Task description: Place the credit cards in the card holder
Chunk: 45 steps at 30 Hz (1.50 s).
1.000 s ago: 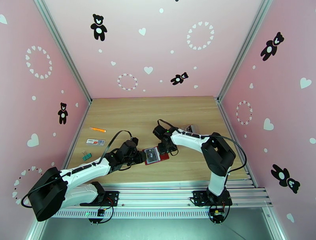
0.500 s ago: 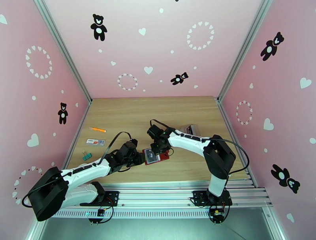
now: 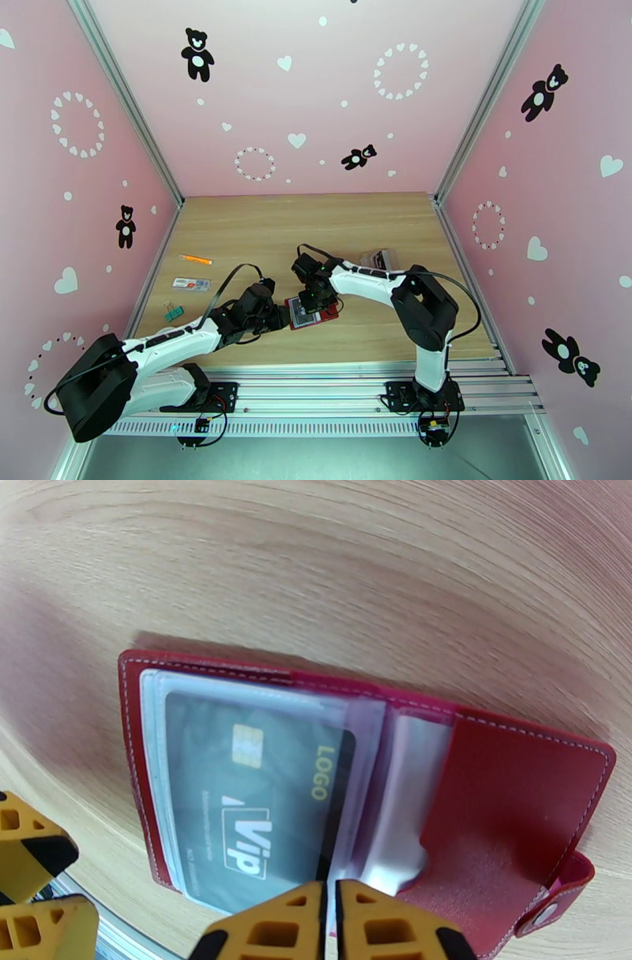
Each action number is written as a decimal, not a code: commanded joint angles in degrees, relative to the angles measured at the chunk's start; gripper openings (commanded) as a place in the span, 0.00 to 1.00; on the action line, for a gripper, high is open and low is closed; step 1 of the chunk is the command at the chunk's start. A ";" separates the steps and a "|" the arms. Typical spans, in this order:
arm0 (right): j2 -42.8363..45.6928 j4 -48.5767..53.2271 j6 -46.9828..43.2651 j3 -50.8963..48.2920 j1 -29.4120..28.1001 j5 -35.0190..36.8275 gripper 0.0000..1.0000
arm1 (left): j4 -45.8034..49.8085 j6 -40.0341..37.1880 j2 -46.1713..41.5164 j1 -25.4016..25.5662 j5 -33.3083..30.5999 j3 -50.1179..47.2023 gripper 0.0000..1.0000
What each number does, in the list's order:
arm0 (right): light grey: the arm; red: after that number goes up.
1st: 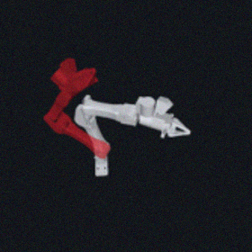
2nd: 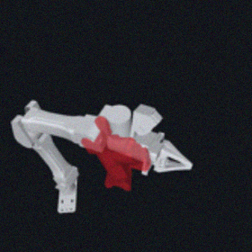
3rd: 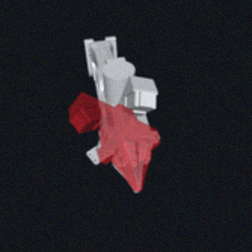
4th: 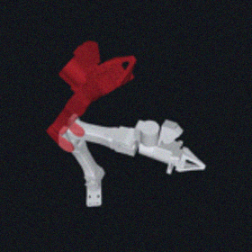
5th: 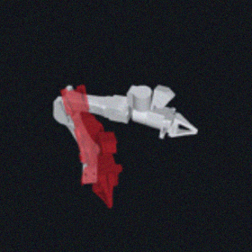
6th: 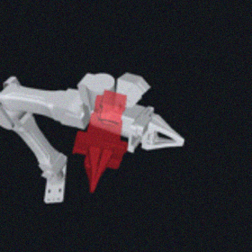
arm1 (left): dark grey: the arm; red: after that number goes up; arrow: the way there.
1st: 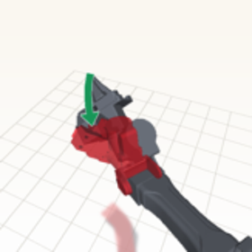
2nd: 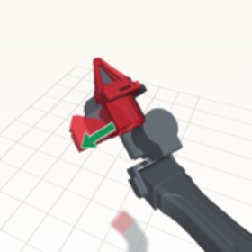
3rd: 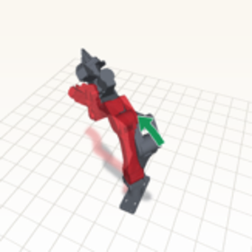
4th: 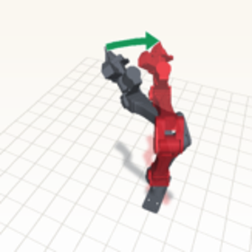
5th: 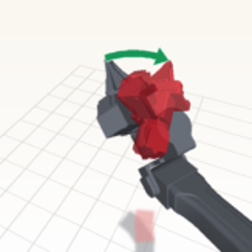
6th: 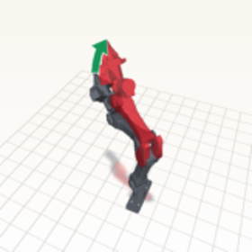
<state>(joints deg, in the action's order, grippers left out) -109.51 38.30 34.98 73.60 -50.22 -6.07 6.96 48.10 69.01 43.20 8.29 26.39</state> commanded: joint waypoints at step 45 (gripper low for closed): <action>-2.19 -3.52 0.00 -4.04 2.28 -1.14 0.08 | -11.81 1.12 11.93 -0.49 6.17 3.88 0.33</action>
<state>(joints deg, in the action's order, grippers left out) -110.61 34.09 35.16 71.59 -48.25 -8.62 -3.81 48.77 80.42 43.20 13.17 29.41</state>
